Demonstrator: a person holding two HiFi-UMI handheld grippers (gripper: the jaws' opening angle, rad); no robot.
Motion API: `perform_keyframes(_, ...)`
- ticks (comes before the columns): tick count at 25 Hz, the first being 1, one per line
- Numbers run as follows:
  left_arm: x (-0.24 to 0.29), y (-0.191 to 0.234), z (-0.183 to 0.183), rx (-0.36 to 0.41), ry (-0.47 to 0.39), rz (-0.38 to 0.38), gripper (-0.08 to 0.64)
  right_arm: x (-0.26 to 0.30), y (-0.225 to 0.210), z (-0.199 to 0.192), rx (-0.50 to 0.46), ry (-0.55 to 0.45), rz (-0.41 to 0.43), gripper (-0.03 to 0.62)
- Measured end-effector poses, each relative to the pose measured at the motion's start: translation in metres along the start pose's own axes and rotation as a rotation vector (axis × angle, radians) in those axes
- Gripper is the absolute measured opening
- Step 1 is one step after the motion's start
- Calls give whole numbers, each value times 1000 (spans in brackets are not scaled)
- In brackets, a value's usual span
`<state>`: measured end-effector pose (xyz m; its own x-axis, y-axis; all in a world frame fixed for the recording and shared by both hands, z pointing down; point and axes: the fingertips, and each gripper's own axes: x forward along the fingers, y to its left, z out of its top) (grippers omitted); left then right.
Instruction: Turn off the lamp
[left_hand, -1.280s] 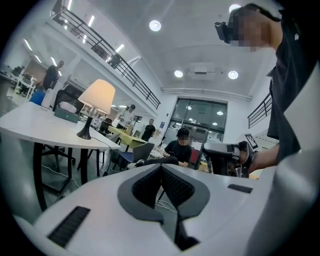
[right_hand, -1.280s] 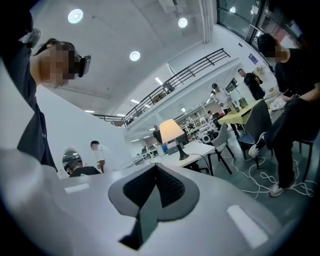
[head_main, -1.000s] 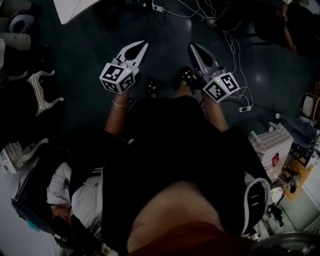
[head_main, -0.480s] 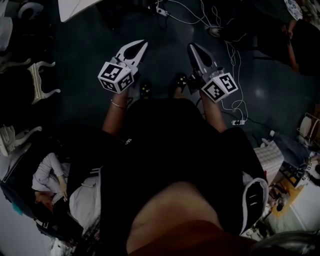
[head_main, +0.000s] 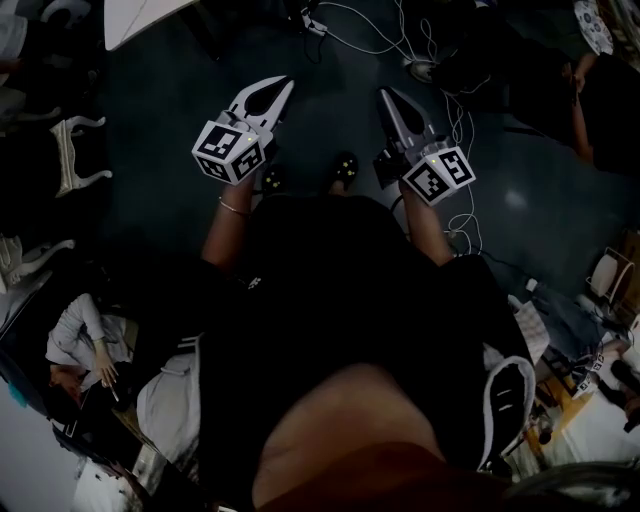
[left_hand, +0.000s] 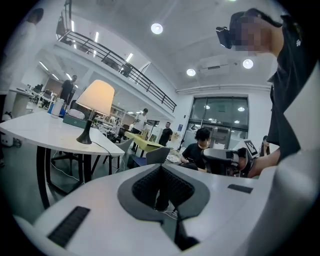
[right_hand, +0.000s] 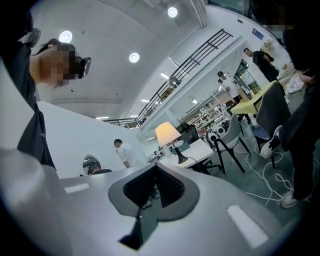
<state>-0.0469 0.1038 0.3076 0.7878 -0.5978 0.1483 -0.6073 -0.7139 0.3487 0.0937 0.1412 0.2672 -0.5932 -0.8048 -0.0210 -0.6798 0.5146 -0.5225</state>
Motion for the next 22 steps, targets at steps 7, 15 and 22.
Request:
perform_keyframes(7, 5, -25, -12, 18, 0, 103, 6, -20, -24, 6, 17, 31, 86, 2)
perform_keyframes(15, 0, -22, -16, -6, -2, 168, 6, -16, -38, 1, 40, 63, 126, 2)
perform_keyframes(22, 7, -33, -6, 24, -18, 217, 6, -22, -50, 3, 58, 83, 173, 2)
